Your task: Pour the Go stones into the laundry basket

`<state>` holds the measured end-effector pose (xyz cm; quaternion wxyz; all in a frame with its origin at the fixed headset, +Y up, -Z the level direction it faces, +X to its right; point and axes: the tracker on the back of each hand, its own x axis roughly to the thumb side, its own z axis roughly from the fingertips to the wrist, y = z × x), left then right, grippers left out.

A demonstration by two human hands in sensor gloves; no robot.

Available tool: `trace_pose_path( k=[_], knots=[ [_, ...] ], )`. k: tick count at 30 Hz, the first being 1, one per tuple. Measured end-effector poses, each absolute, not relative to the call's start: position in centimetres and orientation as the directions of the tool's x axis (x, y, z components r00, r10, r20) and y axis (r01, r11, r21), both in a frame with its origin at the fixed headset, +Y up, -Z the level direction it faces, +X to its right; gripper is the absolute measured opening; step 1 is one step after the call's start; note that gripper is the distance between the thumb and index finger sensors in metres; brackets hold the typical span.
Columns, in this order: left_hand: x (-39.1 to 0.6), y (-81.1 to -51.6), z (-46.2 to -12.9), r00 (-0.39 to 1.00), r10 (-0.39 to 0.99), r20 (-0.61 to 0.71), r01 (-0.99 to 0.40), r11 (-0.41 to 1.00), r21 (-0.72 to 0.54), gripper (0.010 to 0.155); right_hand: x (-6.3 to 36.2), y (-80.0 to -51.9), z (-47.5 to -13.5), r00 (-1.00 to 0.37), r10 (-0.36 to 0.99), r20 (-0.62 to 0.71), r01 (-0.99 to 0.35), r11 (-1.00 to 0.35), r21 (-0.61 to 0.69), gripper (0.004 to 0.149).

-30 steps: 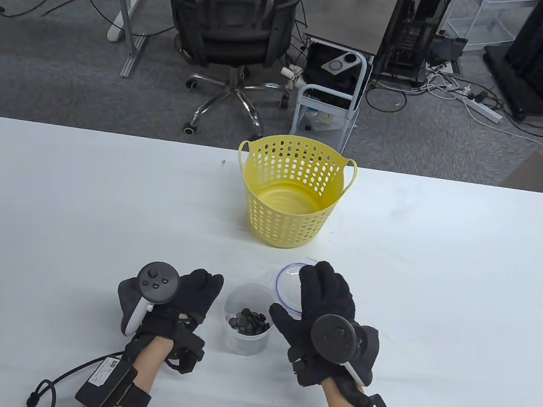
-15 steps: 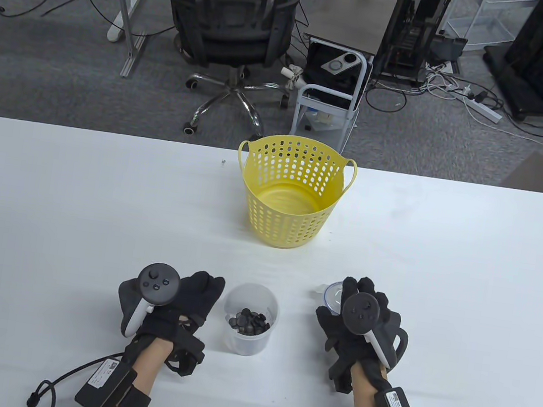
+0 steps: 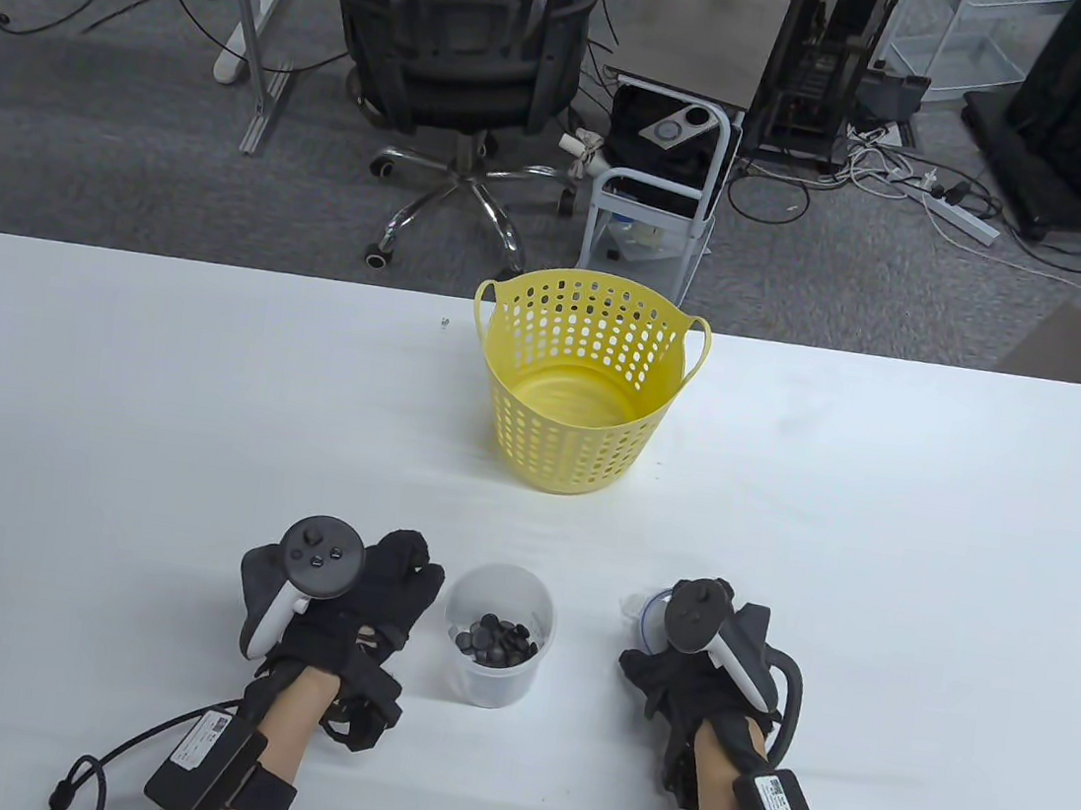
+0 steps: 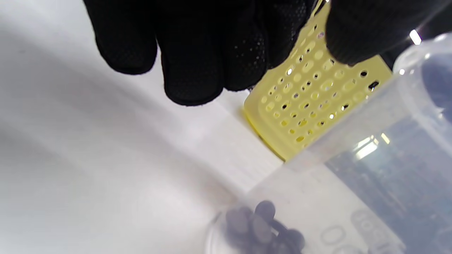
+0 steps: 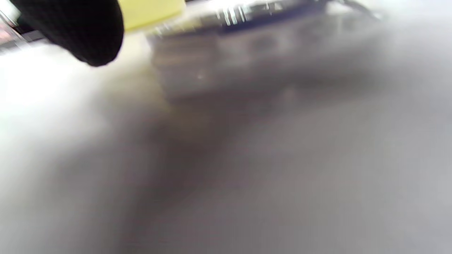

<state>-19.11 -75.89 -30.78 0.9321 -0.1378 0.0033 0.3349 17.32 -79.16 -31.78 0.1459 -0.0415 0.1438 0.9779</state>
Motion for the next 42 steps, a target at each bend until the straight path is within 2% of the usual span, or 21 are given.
trace_pose_path(
  k=[5,8,13,18,30,37,42],
  knots=[
    [-18.6,-75.8,-30.9,0.843,0.535,-0.064,-0.523,0.784,-0.334,0.076,16.0,-76.6,-31.5,-0.865,0.49,0.103,-0.468,-0.864,0.184,0.094],
    [-18.4,-75.8,-30.9,0.843,0.537,-0.036,-0.507,0.769,-0.389,0.083,15.1,-76.1,-31.3,-0.785,0.59,0.187,-0.545,-0.802,0.243,0.091],
    [-17.9,-76.3,-30.9,0.847,0.532,0.018,-0.442,0.722,-0.532,0.097,14.3,-76.5,-31.3,-0.716,0.671,0.195,-0.576,-0.725,0.378,0.094],
    [-17.3,-76.8,-30.6,0.832,0.553,0.053,-0.418,0.686,-0.596,0.105,13.3,-77.4,-31.2,-0.658,0.731,0.179,-0.577,-0.643,0.504,0.097],
    [-15.4,-77.6,-30.3,0.825,0.525,0.21,-0.336,0.753,-0.565,0.112,10.7,-77.9,-31.0,-0.635,0.735,0.237,-0.543,-0.643,0.541,0.096],
    [-15.4,-77.7,-30.3,0.825,0.504,0.255,-0.33,0.797,-0.506,0.109,10.8,-78.1,-31.0,-0.609,0.757,0.235,-0.583,-0.629,0.514,0.094],
    [-15.8,-77.3,-30.4,0.792,0.553,0.258,-0.392,0.785,-0.481,0.109,11.0,-77.7,-30.9,-0.56,0.794,0.238,-0.63,-0.595,0.499,0.094]
  ],
)
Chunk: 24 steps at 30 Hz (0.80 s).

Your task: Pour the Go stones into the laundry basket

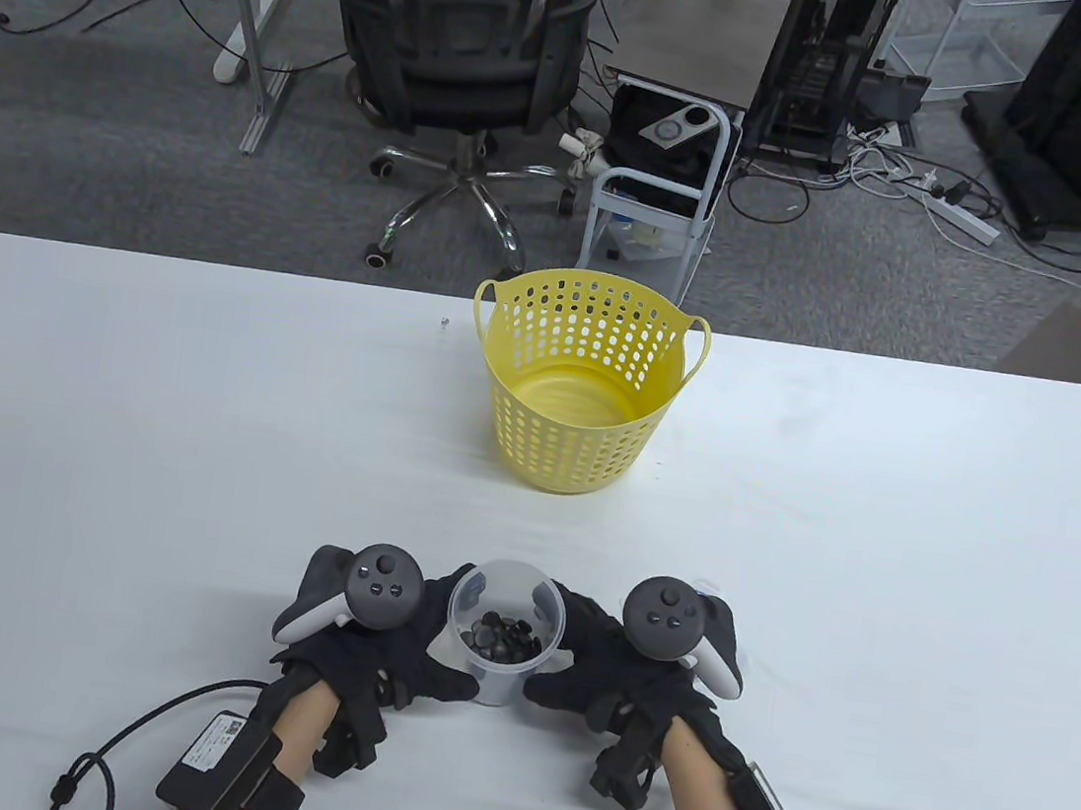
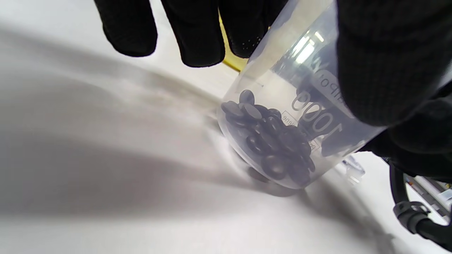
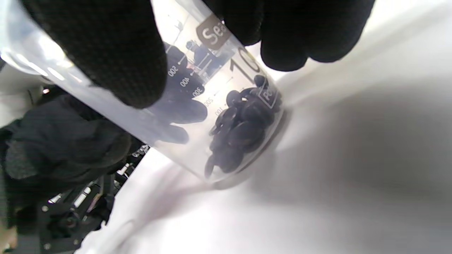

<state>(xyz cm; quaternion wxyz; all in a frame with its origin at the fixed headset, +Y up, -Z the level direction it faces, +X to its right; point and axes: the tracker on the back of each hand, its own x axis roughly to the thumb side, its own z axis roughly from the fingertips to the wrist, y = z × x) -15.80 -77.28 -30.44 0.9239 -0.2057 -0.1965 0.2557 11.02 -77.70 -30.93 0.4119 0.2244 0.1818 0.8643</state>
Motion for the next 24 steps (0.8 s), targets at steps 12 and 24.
trace_pose_path(
  k=[12,24],
  knots=[
    [-15.7,-74.7,-29.6,0.638,0.719,0.274,-0.622,0.692,-0.367,0.117,11.4,-74.4,-29.6,-0.412,0.857,0.311,-0.796,-0.504,0.336,0.093],
    [-15.7,-74.0,-28.7,0.437,0.845,0.308,-0.809,0.519,-0.276,0.127,9.7,-72.7,-27.6,-0.328,0.881,0.341,-0.882,-0.415,0.224,0.09]
  ],
)
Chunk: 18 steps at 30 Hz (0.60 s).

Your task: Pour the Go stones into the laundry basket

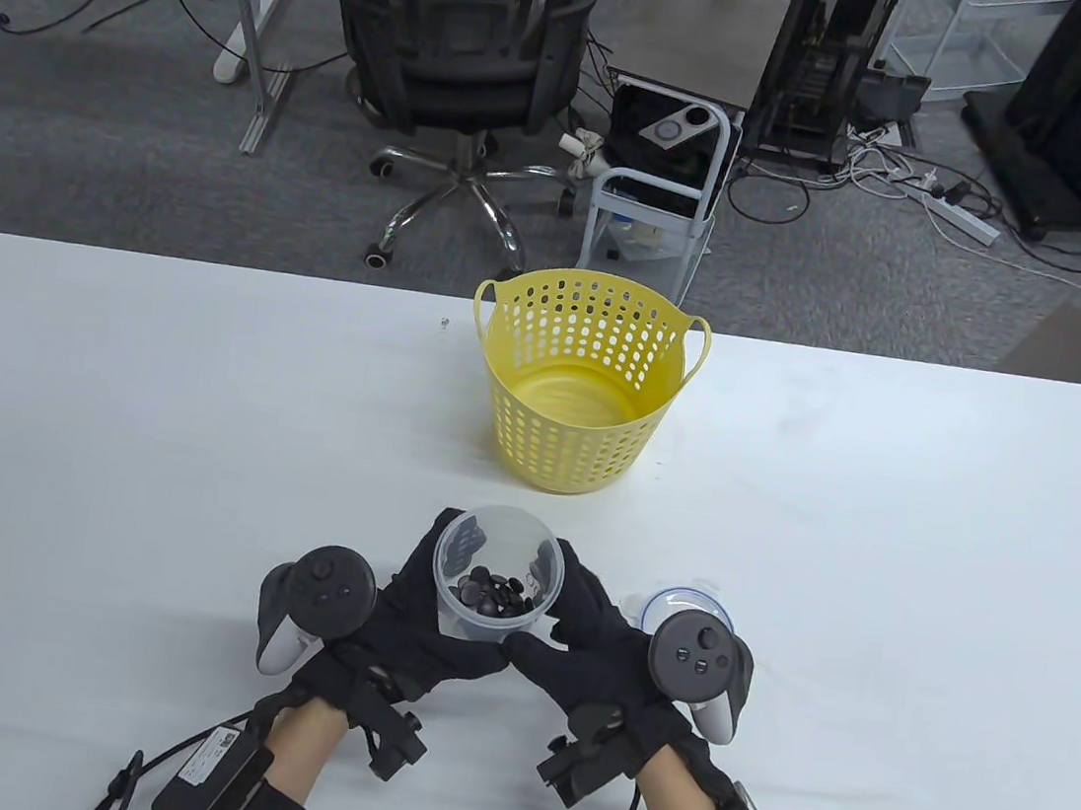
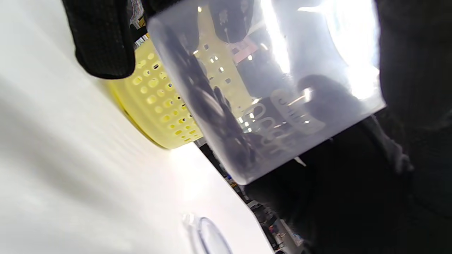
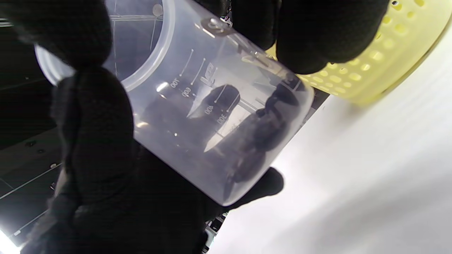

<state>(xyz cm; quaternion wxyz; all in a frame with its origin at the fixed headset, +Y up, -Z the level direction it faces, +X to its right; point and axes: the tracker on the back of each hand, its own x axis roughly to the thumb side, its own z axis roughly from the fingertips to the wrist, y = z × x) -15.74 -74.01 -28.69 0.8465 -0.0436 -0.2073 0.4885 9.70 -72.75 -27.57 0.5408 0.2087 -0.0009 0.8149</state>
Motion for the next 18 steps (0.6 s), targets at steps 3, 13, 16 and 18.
trace_pose_path(
  k=[3,13,16,18],
  knots=[
    [-16.0,-74.3,-28.9,0.402,0.844,0.356,-0.824,0.503,-0.26,0.13,9.4,-72.5,-27.3,-0.343,0.871,0.351,-0.873,-0.434,0.222,0.09],
    [-16.9,-73.7,-29.2,0.458,0.805,0.377,-0.859,0.509,-0.043,0.128,9.6,-72.4,-27.4,-0.436,0.81,0.393,-0.84,-0.523,0.146,0.082],
    [-17.4,-74.0,-29.3,0.456,0.823,0.339,-0.872,0.489,-0.012,0.128,9.7,-72.5,-27.5,-0.464,0.795,0.39,-0.829,-0.545,0.124,0.079],
    [-17.8,-74.1,-29.3,0.485,0.815,0.317,-0.864,0.503,0.031,0.128,9.9,-72.7,-27.6,-0.501,0.776,0.384,-0.813,-0.574,0.099,0.078]
  ],
)
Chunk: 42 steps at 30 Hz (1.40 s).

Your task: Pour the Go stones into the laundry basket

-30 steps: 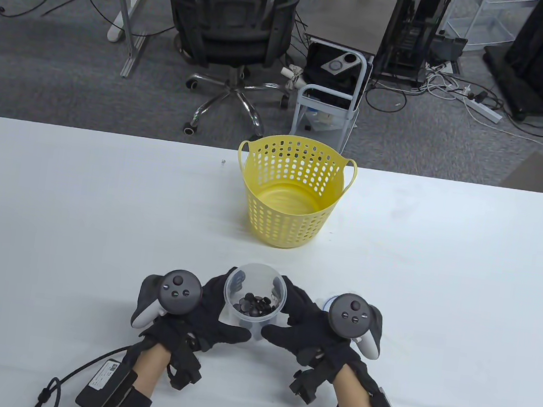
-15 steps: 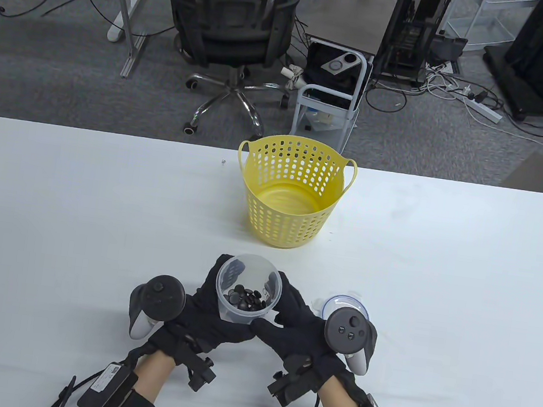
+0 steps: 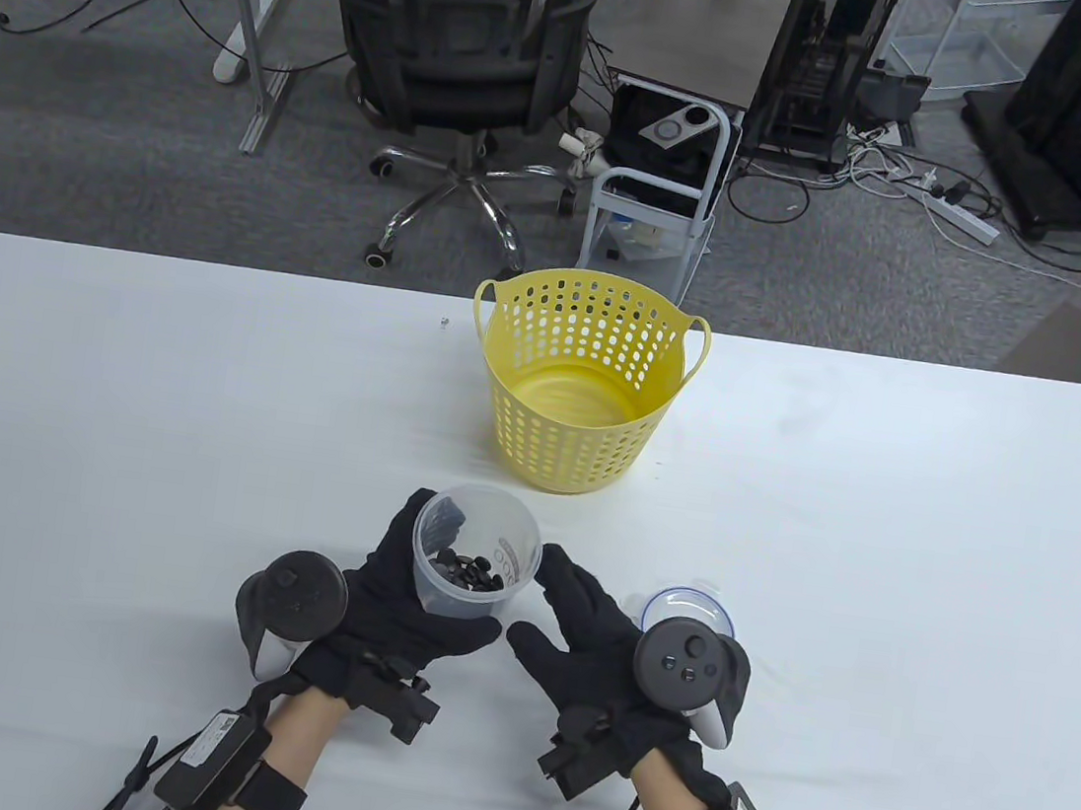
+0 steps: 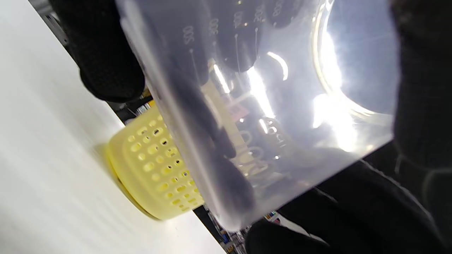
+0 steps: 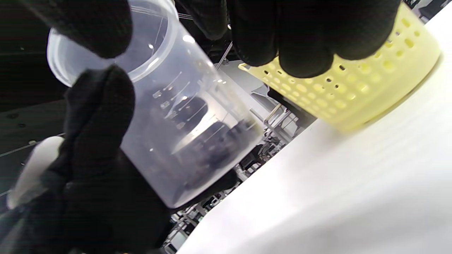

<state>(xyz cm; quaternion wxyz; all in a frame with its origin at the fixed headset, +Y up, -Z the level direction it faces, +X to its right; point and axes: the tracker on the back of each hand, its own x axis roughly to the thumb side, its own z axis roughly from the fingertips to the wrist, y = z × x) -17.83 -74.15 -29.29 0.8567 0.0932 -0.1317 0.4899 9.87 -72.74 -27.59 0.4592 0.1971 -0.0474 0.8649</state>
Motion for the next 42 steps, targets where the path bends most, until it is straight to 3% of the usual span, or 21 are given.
trace_pose_path(
  k=[8,15,29,42],
  knots=[
    [-18.4,-73.0,-29.5,0.623,0.731,0.278,-0.781,0.6,0.171,0.127,10.3,-73.4,-28.0,-0.641,0.667,0.38,-0.71,-0.704,0.038,0.076],
    [-18.8,-69.8,-30.7,0.706,0.674,0.22,-0.708,0.662,0.246,0.128,10.4,-73.8,-28.2,-0.681,0.635,0.365,-0.668,-0.743,0.046,0.075],
    [-19.2,-61.5,-37.2,0.789,0.604,0.111,-0.6,0.722,0.344,0.128,10.3,-74.1,-28.6,-0.702,0.622,0.347,-0.635,-0.767,0.092,0.074],
    [-17.2,-56.5,-43.1,0.938,0.344,-0.045,-0.307,0.883,0.356,0.127,10.0,-73.8,-28.5,-0.721,0.591,0.362,-0.597,-0.795,0.109,0.073]
  ],
)
